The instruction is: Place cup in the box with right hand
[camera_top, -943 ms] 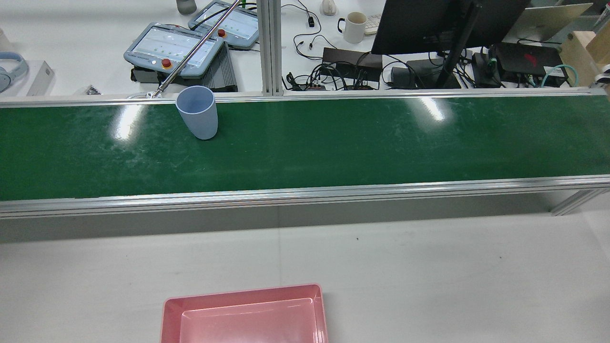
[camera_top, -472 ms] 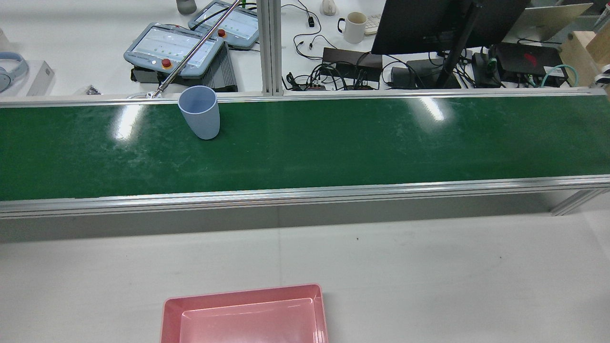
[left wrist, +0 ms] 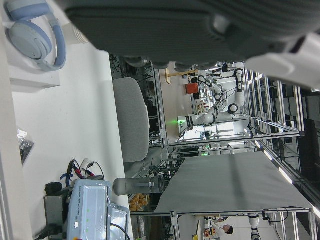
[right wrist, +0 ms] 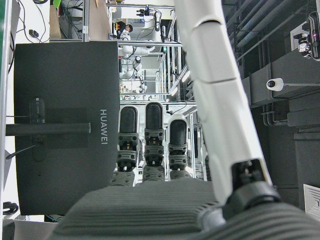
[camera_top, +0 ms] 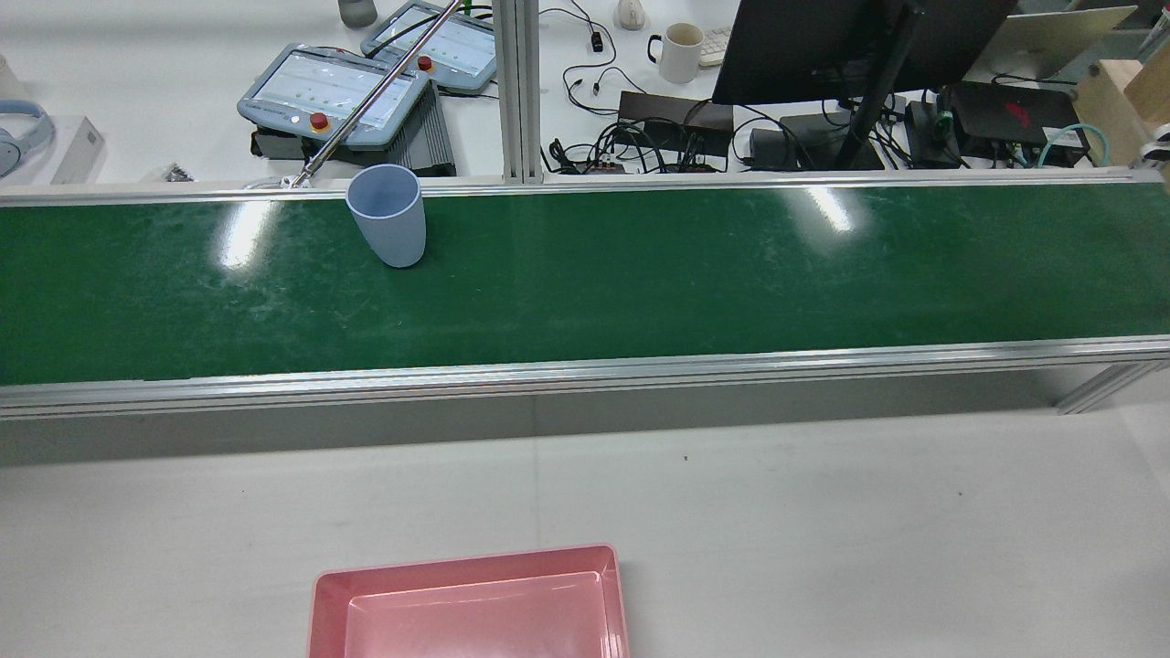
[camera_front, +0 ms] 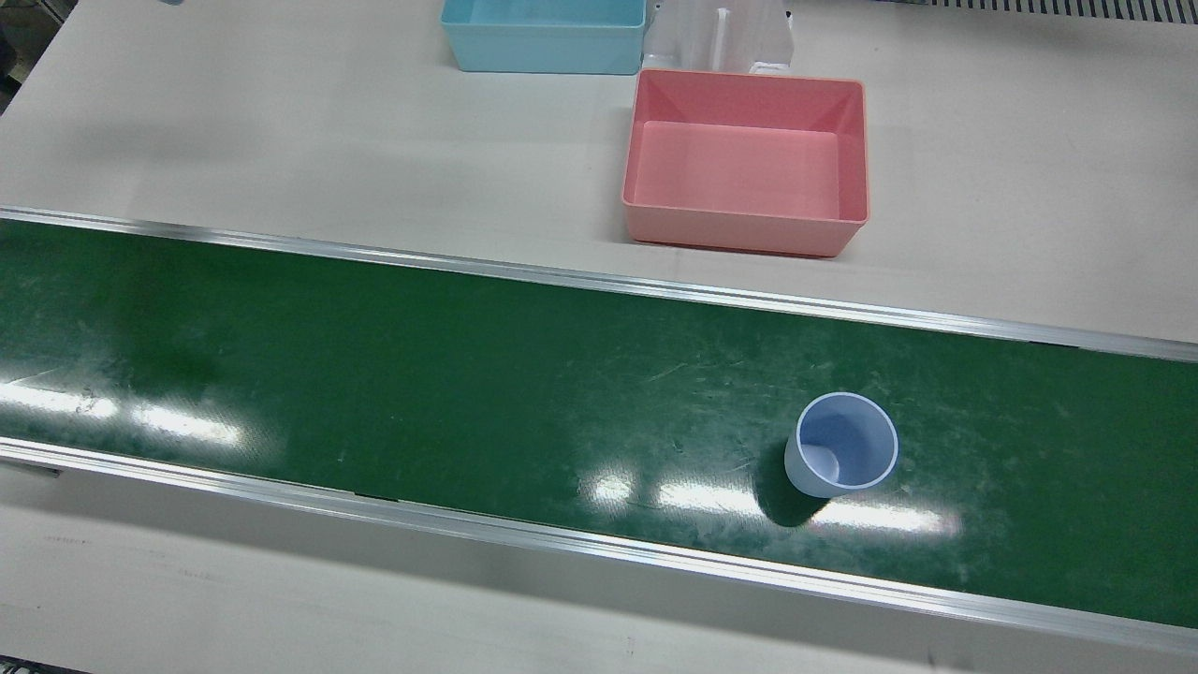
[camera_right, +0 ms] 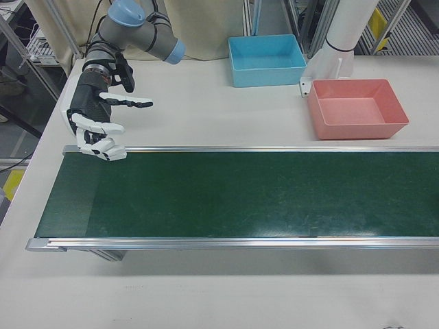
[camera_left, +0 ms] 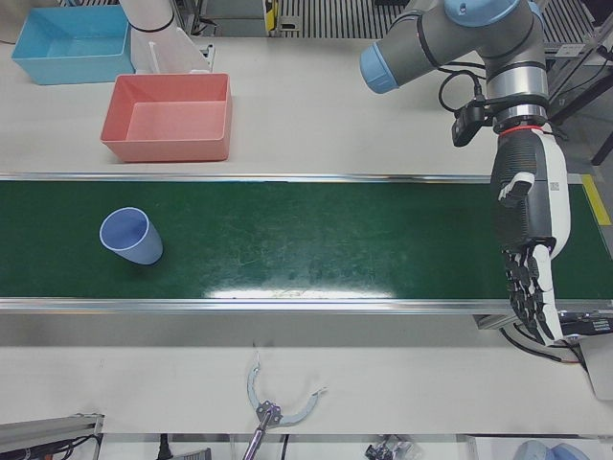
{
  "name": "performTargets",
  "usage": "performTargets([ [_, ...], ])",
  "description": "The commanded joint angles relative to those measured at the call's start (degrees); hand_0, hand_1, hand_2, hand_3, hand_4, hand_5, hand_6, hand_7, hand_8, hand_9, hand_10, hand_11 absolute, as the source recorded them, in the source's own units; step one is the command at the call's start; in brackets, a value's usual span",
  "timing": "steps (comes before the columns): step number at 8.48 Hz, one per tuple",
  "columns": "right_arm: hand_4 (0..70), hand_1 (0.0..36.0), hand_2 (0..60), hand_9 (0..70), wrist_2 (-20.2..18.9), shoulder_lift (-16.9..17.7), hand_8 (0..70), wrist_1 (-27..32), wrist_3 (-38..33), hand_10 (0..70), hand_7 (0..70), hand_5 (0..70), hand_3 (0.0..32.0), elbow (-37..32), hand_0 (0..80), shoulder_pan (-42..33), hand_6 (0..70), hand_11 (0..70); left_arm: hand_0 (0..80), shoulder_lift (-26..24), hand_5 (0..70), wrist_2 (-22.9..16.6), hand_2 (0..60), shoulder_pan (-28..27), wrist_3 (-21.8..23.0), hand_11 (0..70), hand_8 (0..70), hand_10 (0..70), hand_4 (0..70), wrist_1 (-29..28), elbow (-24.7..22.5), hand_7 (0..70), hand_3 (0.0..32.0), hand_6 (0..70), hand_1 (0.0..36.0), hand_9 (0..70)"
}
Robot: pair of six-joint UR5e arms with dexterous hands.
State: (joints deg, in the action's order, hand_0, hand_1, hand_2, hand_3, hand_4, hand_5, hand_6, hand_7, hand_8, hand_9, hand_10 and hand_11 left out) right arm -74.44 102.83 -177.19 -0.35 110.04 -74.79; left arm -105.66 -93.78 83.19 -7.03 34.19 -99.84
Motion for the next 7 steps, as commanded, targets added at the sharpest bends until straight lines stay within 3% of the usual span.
performTargets([
  [1,27.8,24.6,0.0,39.6,0.0,0.0,30.9,0.0,0.0,24.5,58.6,13.9,0.0,0.0,80.0,0.0,16.3,37.6,0.0,-0.1,0.0,0.0,0.0,0.0,0.0,0.0,0.0,0.0,0.0,0.0,0.0,0.0,0.0,0.0,0.0,0.0],
  [7,26.8,24.5,0.0,39.3,0.0,0.0,30.8,0.1,0.0,24.2,57.7,13.9,0.0,0.0,80.0,0.0,16.1,37.3,0.0,-0.1,0.0,0.0,0.0,0.0,0.0,0.0,0.0,0.0,0.0,0.0,0.0,0.0,0.0,0.0,0.0,0.0],
])
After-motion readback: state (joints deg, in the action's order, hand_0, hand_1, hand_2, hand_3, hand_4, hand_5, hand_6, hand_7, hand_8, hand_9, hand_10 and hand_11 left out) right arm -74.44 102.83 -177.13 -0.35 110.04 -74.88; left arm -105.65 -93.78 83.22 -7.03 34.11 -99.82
